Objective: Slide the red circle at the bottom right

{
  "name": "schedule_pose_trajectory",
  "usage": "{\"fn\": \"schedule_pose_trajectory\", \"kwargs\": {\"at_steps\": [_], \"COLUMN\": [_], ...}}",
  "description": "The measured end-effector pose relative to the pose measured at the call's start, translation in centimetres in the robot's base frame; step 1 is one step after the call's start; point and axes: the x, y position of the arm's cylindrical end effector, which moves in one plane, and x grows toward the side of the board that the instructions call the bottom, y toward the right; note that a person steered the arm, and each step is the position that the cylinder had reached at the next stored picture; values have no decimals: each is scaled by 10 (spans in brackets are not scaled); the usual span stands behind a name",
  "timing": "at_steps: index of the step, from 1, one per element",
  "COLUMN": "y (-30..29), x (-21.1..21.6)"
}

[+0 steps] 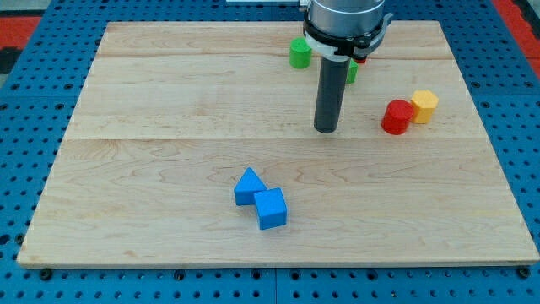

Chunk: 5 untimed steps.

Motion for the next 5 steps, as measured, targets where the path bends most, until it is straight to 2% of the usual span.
{"fn": "schedule_pose_trajectory", "kwargs": {"at_steps": [1,2,3,5], "y": [4,73,103,159], "x": [-2,-28,-58,-40]}}
